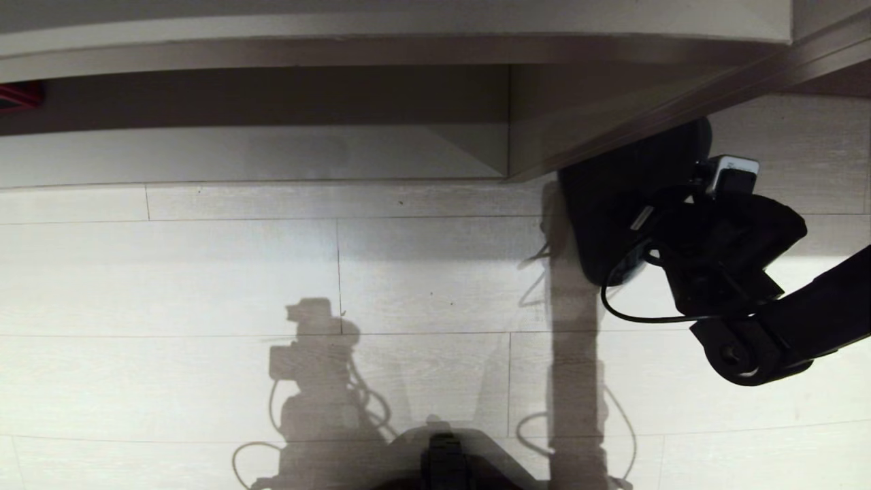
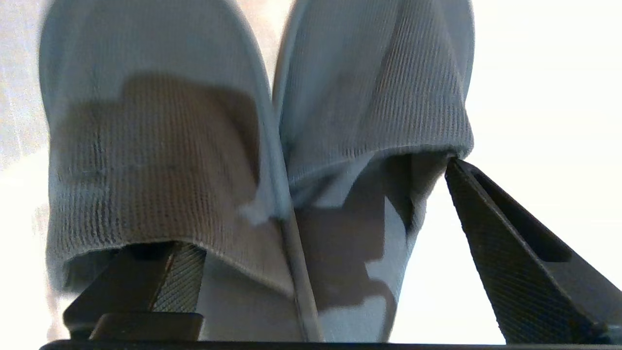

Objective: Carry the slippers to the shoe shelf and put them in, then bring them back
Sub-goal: Place the slippers on the floor

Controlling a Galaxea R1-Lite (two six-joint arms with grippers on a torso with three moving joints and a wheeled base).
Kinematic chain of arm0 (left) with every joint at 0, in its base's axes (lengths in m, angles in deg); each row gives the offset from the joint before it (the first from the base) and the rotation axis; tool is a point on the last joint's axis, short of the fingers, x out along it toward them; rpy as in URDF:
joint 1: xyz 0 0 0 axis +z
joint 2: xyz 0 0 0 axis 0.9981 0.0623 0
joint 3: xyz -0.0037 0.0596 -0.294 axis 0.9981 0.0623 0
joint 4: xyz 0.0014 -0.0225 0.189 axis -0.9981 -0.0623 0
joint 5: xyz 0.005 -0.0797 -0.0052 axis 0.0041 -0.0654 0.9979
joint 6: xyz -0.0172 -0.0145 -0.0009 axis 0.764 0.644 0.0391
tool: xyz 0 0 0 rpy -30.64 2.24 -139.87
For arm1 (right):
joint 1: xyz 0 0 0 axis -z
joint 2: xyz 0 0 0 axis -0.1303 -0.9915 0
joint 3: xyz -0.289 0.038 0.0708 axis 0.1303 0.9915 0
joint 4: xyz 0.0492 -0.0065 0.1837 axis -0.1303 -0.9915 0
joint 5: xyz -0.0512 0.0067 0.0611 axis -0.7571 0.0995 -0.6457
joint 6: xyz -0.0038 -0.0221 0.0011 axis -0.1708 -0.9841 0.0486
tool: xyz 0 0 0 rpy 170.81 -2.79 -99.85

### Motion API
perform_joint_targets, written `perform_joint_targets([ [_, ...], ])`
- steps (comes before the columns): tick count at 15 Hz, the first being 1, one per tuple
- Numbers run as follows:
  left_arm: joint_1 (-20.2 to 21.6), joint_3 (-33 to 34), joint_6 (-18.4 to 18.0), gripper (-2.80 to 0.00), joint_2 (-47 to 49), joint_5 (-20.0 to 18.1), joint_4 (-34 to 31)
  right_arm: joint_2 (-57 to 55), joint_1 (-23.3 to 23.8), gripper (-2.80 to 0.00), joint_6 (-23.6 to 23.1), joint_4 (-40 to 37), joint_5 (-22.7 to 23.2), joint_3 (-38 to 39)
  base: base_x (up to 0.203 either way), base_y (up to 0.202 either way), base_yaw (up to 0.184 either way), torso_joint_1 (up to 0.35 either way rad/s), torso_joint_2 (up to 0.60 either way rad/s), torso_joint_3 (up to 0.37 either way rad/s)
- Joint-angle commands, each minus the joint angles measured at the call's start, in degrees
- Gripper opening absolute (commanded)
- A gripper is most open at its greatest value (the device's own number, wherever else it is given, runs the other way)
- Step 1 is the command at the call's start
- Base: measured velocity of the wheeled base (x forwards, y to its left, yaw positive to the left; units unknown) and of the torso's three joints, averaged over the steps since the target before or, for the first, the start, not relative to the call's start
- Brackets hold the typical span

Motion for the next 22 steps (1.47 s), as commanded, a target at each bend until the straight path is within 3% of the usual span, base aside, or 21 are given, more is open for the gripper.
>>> perform_joint_targets([
  [1, 0.0, 0.4, 0.0, -2.80, 0.1, 0.0, 0.0, -0.7, 0.0, 0.00, 0.0, 1.1, -1.8, -3.6, 0.000, 0.000, 0.000, 0.000, 0.00, 0.000],
  [6, 0.0, 0.4, 0.0, -2.80, 0.1, 0.0, 0.0, -1.1, 0.0, 0.00, 0.2, 1.0, -6.5, -7.6, 0.000, 0.000, 0.000, 0.000, 0.00, 0.000],
  [13, 0.0, 0.4, 0.0, -2.80, 0.1, 0.0, 0.0, -1.6, -2.2, 0.00, 1.5, -0.4, -9.0, -3.8, 0.000, 0.000, 0.000, 0.000, 0.00, 0.000],
  [17, 0.0, 0.4, 0.0, -2.80, 0.1, 0.0, 0.0, -1.9, -2.0, 0.00, 12.9, -4.2, -14.6, -5.1, 0.000, 0.000, 0.000, 0.000, 0.00, 0.000],
  [22, 0.0, 0.4, 0.0, -2.80, 0.1, 0.0, 0.0, -1.3, -1.4, 0.00, 11.4, -4.0, -12.8, -5.4, 0.000, 0.000, 0.000, 0.000, 0.00, 0.000],
])
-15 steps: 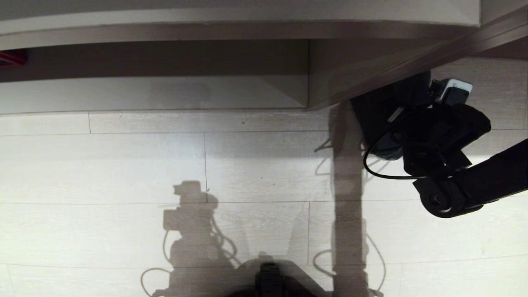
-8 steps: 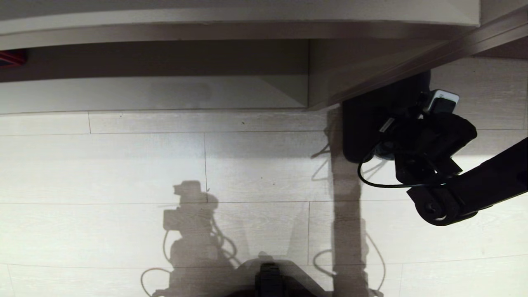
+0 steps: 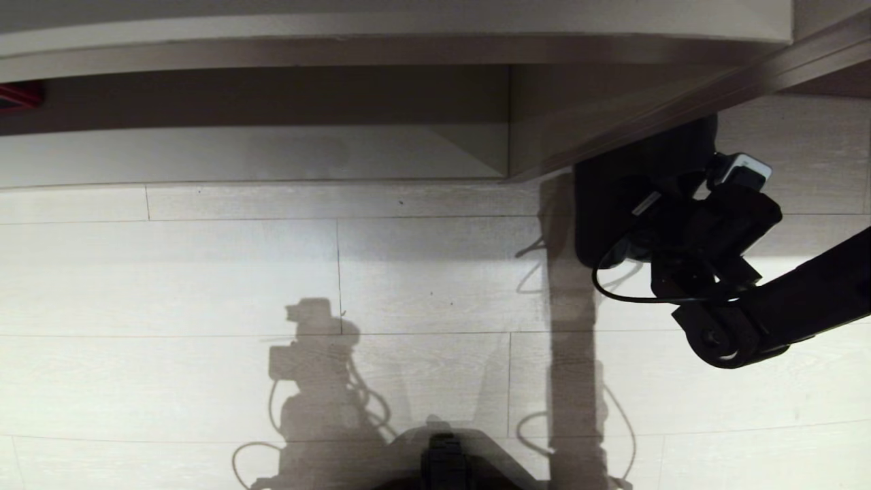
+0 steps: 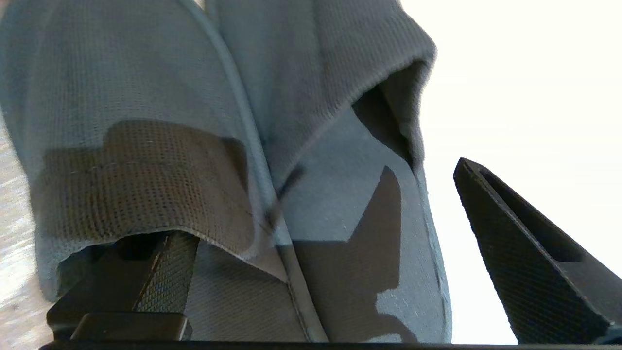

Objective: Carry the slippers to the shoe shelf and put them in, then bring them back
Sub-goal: Place the slippers on the floor

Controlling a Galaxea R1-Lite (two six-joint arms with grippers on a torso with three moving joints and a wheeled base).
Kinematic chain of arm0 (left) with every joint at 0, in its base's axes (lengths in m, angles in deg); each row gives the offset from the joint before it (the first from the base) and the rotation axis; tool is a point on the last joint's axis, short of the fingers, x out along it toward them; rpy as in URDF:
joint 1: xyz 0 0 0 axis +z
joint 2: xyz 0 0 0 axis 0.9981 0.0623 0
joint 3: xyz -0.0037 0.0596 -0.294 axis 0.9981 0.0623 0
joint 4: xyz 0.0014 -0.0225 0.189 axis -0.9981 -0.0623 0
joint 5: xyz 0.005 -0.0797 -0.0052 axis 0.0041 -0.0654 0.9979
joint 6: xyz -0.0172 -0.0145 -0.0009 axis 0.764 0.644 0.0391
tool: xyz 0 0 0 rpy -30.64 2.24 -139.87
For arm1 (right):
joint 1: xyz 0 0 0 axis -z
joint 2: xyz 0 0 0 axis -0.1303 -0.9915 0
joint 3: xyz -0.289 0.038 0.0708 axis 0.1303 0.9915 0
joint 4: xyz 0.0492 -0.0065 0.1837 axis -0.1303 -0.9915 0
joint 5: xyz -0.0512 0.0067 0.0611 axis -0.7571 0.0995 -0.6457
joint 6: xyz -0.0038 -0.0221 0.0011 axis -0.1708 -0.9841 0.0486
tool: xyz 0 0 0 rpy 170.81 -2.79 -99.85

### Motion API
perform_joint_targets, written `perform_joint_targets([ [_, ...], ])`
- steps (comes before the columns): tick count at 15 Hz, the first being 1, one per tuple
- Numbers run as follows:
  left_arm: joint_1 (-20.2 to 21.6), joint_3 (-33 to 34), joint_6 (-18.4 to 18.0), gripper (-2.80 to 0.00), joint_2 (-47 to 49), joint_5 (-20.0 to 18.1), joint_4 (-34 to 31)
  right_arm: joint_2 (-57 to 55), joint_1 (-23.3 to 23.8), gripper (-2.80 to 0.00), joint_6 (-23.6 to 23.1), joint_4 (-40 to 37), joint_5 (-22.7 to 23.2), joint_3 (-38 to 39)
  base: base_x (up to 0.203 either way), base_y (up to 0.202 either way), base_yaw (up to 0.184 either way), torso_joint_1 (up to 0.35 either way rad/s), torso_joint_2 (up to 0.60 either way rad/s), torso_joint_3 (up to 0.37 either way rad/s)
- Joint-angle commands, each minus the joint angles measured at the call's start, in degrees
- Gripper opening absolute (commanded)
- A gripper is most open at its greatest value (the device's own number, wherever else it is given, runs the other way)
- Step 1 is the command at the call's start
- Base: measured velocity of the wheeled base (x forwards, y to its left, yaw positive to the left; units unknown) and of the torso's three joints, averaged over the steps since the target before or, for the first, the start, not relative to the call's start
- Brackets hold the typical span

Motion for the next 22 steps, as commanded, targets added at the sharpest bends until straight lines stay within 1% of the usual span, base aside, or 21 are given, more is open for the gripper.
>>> perform_joint_targets([
  [1, 0.1, 0.4, 0.0, -2.80, 0.1, 0.0, 0.0, 0.6, 0.0, 0.00, -0.1, 0.4, 0.2, 0.0, 0.000, 0.000, 0.000, 0.000, 0.00, 0.000],
  [5, 0.0, 0.4, 0.0, -2.80, 0.1, 0.0, 0.0, 1.1, -0.1, 0.00, -1.3, 0.1, 2.2, 2.4, 0.000, 0.000, 0.000, 0.000, 0.00, 0.000],
  [9, 0.0, 0.4, 0.0, -2.80, 0.1, 0.0, 0.0, 1.7, -0.3, 0.00, -3.3, 0.0, 3.0, 6.4, 0.000, 0.000, 0.000, 0.000, 0.00, 0.000],
  [13, 0.0, 0.4, 0.0, -2.80, 0.1, 0.0, 0.0, 3.3, -1.2, 0.00, -3.3, 0.6, 4.9, 10.2, 0.000, 0.000, 0.000, 0.000, 0.00, 0.000],
  [15, 0.0, 0.4, 0.0, -2.80, 0.1, 0.0, 0.0, 5.9, -2.1, 0.00, -3.3, 0.6, 8.2, 13.9, 0.000, 0.000, 0.000, 0.000, 0.00, 0.000],
  [19, 0.0, 0.4, 0.0, -2.80, 0.1, 0.0, 0.0, 14.6, -4.1, 0.00, -4.5, 0.6, 18.6, 26.1, 0.000, 0.000, 0.000, 0.000, 0.00, 0.000],
  [20, 0.1, 0.4, 0.0, -2.80, 0.1, 0.0, 0.0, 17.0, -4.6, 0.00, -5.4, 0.6, 19.8, 28.4, 0.000, 0.000, 0.000, 0.000, 0.00, 0.000],
  [21, 0.0, 0.4, 0.0, -2.80, 0.1, 0.0, 0.0, 19.0, -4.8, -2.80, -6.5, 0.6, 20.3, 30.0, 0.000, 0.000, 0.000, 0.000, 0.00, 0.000],
  [22, 0.0, 0.4, 0.0, -2.80, 0.1, 0.0, 0.0, 21.5, -4.9, -2.80, -7.3, 0.5, 20.5, 31.0, 0.000, 0.000, 0.000, 0.000, 0.00, 0.000],
])
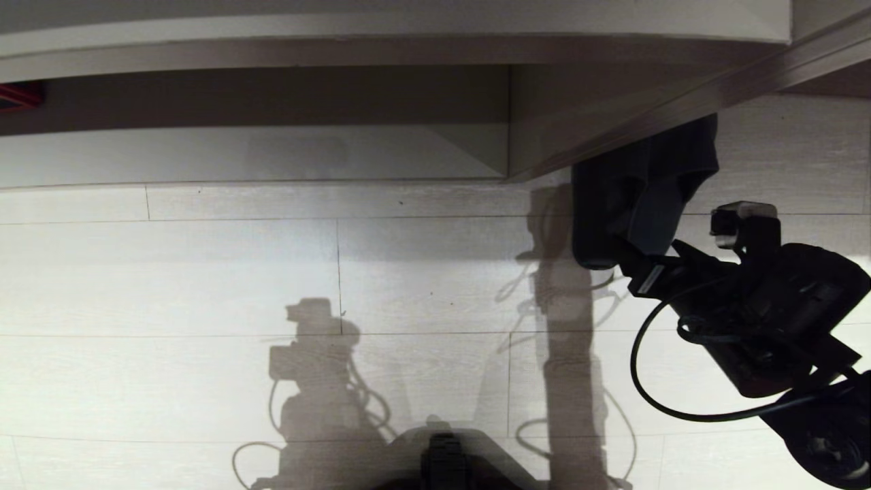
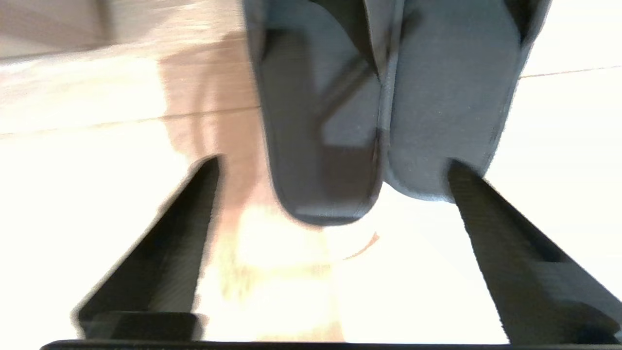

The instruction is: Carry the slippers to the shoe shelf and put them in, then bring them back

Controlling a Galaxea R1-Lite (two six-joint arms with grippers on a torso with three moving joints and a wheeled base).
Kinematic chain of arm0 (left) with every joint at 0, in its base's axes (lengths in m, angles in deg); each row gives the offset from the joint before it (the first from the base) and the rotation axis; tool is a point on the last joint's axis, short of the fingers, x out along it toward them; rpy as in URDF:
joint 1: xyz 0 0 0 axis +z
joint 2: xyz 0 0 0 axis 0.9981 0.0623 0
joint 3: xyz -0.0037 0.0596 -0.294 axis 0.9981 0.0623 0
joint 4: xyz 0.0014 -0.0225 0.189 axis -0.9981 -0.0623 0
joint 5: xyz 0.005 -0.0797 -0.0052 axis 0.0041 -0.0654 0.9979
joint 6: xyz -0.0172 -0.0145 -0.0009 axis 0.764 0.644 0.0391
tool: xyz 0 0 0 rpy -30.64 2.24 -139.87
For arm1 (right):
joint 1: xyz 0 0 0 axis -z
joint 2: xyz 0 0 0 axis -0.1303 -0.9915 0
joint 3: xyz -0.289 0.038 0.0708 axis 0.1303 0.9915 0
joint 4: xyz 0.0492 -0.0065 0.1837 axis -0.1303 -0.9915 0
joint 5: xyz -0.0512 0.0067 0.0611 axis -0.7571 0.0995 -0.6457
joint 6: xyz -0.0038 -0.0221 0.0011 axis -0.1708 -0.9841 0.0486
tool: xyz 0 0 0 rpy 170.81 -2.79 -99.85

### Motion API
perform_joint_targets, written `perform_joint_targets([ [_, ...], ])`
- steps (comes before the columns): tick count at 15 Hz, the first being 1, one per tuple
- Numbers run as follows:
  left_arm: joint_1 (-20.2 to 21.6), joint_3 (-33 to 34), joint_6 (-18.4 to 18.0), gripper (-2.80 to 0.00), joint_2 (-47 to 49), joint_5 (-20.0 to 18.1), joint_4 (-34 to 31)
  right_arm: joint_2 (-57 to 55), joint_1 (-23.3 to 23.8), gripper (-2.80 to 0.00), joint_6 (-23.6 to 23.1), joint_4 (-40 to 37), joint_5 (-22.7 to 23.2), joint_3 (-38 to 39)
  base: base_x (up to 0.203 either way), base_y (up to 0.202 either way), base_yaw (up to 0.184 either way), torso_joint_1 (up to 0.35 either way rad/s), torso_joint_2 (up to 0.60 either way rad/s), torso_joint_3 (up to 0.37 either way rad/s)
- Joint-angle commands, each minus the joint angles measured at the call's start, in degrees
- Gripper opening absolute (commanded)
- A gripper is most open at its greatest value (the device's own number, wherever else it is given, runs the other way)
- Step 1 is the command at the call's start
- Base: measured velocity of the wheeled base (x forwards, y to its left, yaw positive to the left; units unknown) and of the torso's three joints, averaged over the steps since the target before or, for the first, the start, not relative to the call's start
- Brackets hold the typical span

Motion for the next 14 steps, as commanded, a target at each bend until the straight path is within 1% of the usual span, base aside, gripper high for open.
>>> perform_joint_targets([
  [1, 0.1, 0.4, 0.0, -2.80, 0.0, 0.0, 0.0, 8.8, -0.4, -2.80, -1.3, -0.2, 0.1, 3.1, 0.000, 0.000, 0.000, 0.000, 0.00, 0.000],
  [5, 0.0, 0.4, -0.1, -2.80, 0.0, 0.0, 0.0, 23.5, -1.9, -2.80, -5.1, -5.9, 0.3, 6.7, 0.000, 0.000, 0.000, 0.000, 0.00, 0.000],
  [9, 0.0, 0.4, -0.1, -2.80, 0.0, 0.0, 0.0, 41.0, -2.7, -2.80, -7.4, -16.7, 0.5, 9.3, 0.000, 0.000, 0.000, 0.000, 0.00, 0.000],
  [12, 0.0, 0.4, -0.2, -2.80, 0.0, 0.0, 0.0, 51.6, -0.3, -2.80, -8.7, -23.9, 1.4, 11.6, 0.000, 0.000, 0.000, 0.000, 0.00, 0.000],
  [14, 0.0, 0.4, -0.1, -2.80, 0.0, 0.0, 0.0, 57.6, 3.3, -2.80, -9.0, -28.4, 2.4, 12.2, 0.000, 0.000, 0.000, 0.000, 0.00, 0.000],
])
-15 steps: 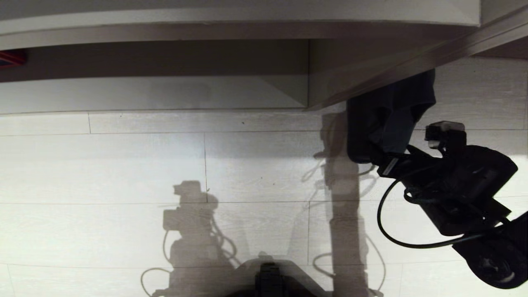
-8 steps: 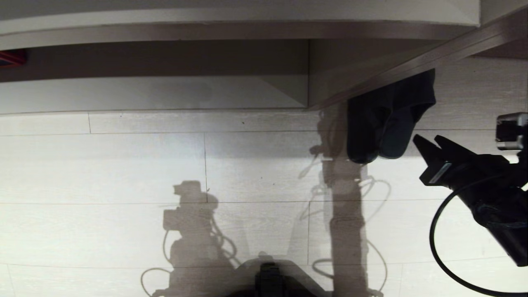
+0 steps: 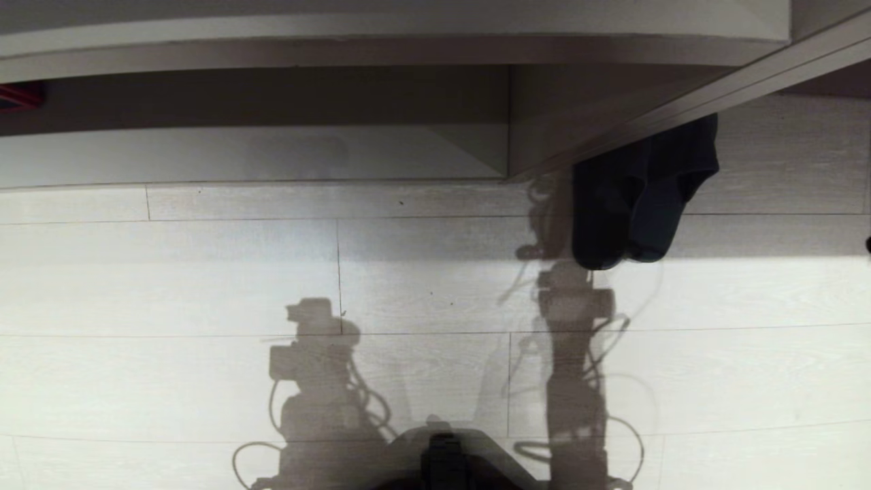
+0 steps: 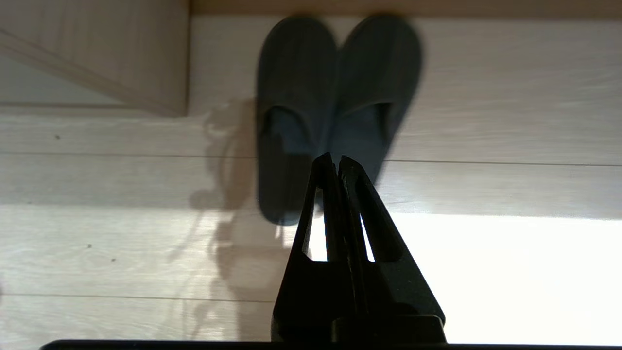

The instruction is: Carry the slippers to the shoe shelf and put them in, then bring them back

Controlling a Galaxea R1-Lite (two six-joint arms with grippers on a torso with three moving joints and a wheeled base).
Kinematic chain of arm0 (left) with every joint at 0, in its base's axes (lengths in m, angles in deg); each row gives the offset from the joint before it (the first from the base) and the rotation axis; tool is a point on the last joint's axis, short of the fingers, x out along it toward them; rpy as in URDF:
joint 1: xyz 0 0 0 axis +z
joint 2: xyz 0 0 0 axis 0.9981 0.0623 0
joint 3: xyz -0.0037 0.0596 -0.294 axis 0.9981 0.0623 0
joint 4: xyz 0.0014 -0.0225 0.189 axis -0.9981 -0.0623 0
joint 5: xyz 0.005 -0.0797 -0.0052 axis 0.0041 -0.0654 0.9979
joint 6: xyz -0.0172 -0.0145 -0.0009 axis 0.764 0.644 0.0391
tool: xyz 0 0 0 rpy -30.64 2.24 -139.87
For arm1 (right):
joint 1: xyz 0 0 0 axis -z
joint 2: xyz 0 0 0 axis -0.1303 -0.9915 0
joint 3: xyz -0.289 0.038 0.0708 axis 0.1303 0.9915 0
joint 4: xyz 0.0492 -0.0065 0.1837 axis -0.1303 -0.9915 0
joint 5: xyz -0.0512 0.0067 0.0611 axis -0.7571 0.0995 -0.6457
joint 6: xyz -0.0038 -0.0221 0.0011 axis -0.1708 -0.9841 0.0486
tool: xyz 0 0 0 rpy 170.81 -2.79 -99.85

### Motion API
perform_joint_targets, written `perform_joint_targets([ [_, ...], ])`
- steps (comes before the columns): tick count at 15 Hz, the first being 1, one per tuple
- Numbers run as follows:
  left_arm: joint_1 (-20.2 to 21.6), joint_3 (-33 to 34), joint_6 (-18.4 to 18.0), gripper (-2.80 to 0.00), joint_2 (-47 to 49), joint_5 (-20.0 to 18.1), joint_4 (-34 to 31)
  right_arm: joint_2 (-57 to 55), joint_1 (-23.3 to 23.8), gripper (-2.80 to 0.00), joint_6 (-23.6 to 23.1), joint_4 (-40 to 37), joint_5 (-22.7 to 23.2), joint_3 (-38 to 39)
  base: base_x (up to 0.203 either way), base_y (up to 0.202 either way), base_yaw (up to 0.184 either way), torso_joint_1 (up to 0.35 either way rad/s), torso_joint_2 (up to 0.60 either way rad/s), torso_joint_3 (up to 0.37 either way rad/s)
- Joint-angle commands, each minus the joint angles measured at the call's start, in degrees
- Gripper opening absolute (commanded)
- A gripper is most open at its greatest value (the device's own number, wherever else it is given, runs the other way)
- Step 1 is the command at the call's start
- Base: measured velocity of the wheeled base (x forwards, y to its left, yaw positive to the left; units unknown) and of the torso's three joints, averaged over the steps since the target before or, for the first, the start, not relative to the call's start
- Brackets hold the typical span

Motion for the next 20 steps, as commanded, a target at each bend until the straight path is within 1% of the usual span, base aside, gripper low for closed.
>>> perform_joint_targets([
  [1, 0.1, 0.4, 0.1, -2.80, 0.1, 0.0, 0.0, 11.0, 4.7, -2.80, -0.2, -4.0, 1.3, 0.7, 0.000, 0.000, 0.000, 0.000, 0.00, 0.000],
  [4, 0.1, 0.4, 0.1, -2.80, 0.1, 0.0, 0.0, 19.1, 9.8, -2.80, -0.2, -9.9, 5.5, 1.1, 0.000, 0.000, 0.000, 0.000, 0.00, 0.000],
  [6, 0.1, 0.4, 0.1, -2.80, 0.1, 0.0, 0.0, 23.7, 12.6, -2.80, 0.1, -13.5, 7.5, 2.1, 0.000, 0.000, 0.000, 0.000, 0.00, 0.000],
  [9, 0.0, 0.4, 0.1, -2.80, 0.1, 0.0, 0.0, 30.4, 13.3, -2.80, 0.5, -15.4, 11.2, 7.6, 0.000, 0.000, 0.000, 0.000, 0.00, 0.000],
  [10, 0.0, 0.4, 0.1, -2.80, 0.1, 0.0, 0.0, 32.4, 13.5, -2.80, 0.6, -17.0, 11.7, 8.6, 0.000, 0.000, 0.000, 0.000, 0.00, 0.000],
  [12, 0.0, 0.4, 0.1, -2.80, 0.1, 0.0, 0.0, 35.6, 15.8, -2.80, 0.6, -21.0, 12.7, 10.6, 0.000, 0.000, 0.000, 0.000, 0.00, 0.000],
  [14, 0.0, 0.4, 0.1, -2.80, 0.1, 0.0, 0.0, 39.1, 16.3, -2.80, 0.6, -24.2, 15.3, 14.0, 0.000, 0.000, 0.000, 0.000, 0.00, 0.000],
  [15, 0.0, 0.4, 0.1, -2.80, 0.1, 0.0, 0.0, 40.4, 16.3, -2.80, 0.5, -27.6, 15.9, 15.1, 0.000, 0.000, 0.000, 0.000, 0.00, 0.000],
  [18, 0.1, 0.4, 0.1, -2.80, 0.1, 0.0, 0.0, 42.1, 16.1, -2.80, 0.1, -37.5, 16.1, 15.3, 0.000, 0.000, 0.000, 0.000, 0.00, 0.000],
  [20, 0.0, 0.4, 0.1, -2.80, 0.1, 0.0, 0.0, 47.0, 15.9, -2.80, -1.5, -44.8, 16.6, 15.3, 0.000, 0.000, 0.000, 0.000, 0.00, 0.000],
])
